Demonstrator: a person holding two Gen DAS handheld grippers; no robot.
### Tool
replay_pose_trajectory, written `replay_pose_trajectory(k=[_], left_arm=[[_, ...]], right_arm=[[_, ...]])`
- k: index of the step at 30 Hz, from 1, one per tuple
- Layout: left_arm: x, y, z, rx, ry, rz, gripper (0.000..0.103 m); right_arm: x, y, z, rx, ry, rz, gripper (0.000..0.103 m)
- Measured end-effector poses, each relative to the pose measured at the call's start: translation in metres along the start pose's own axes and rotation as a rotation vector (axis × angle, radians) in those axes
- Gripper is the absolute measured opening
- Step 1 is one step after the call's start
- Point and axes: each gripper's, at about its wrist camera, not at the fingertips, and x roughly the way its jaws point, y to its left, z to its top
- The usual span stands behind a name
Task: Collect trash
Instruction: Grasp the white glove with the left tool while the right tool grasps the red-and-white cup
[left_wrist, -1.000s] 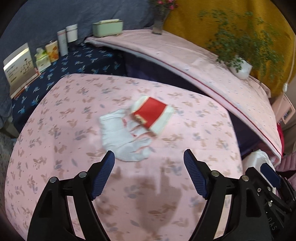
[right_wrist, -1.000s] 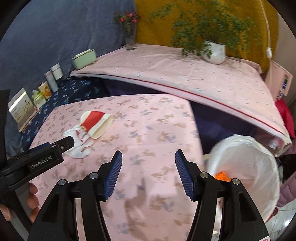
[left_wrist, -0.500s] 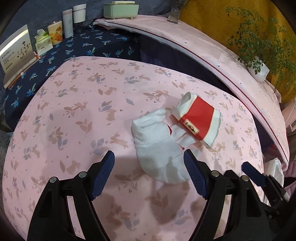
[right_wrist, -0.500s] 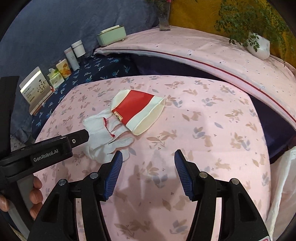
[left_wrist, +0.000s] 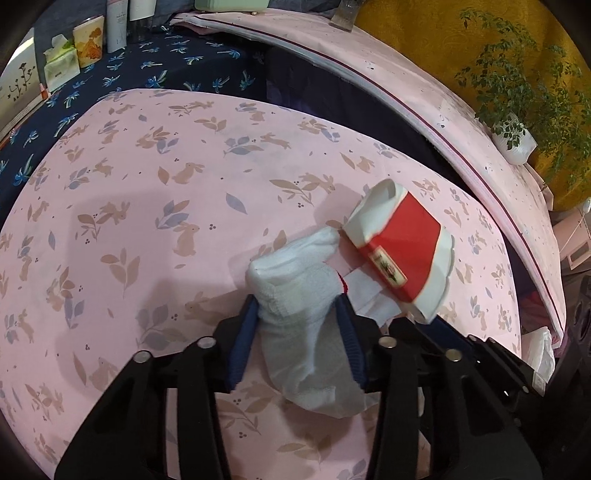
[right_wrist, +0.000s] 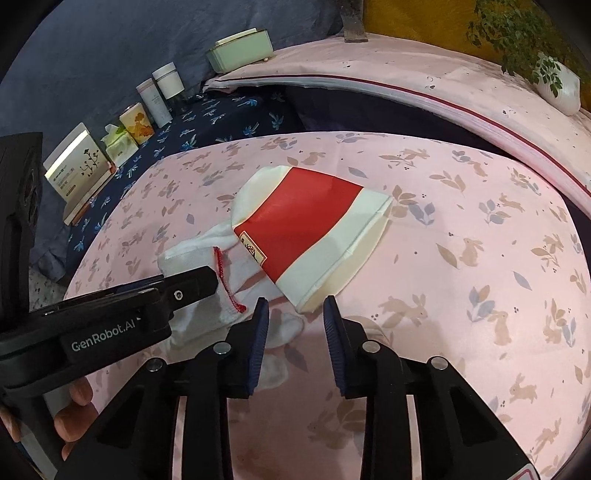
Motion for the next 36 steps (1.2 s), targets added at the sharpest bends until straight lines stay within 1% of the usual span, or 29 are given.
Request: replay_pose_trajectory(k=[2,3,5,9,11,13,17,21,25,31,36], left_arm=[[0.001,0.000,0.001,-0.001,0.002,0.003,0.025],[0.001,0.000,0.001,-0.003,0.002,0.000,0.022],[0.001,0.000,0.001,-0.004,0.001,0.009,0.020],[-0.002,0.000,0.000,-0.013,0.000,0.017,0.019],[-0.004,0.001,0.000,-0.012,-0.007,0.033,0.019],[-0.006,0.002,0.000,-0.010,-0.016,0.052,0.019],[-0.005,0.006,0.005,-0.016,-0.015,0.057,0.019],[-0.003,0.006,0.008,-0.016,-0.012,0.061,0.018],[-0.007,0.004,0.008,-0.012,-0.019,0.059,0.016],[-0.022,-0.010,0.005,0.006,-0.038,0.053,0.014],[-0.050,-0.037,0.002,0.046,-0.081,0.035,0.014]], right_arm=[[0.003,0.002,0.001,-0.006,0.006,0.010,0.014],[0.004,0.003,0.001,-0.009,0.008,0.011,0.011],[0.004,0.004,0.002,-0.015,0.009,0.012,0.006],[0.000,0.004,0.003,-0.005,-0.002,0.018,0.006],[-0.002,0.004,0.004,-0.004,-0.008,0.014,0.014],[-0.004,0.005,0.007,-0.013,-0.014,0.009,0.019],[0.000,0.011,0.012,-0.029,-0.015,0.014,0.020],[0.012,0.015,0.016,-0.038,-0.001,0.023,0.020],[0.010,0.017,0.014,-0.039,-0.009,0.031,0.015],[-0.016,0.017,0.013,-0.044,-0.038,0.028,0.011],[-0.053,0.008,0.013,-0.024,-0.083,0.015,0.008]])
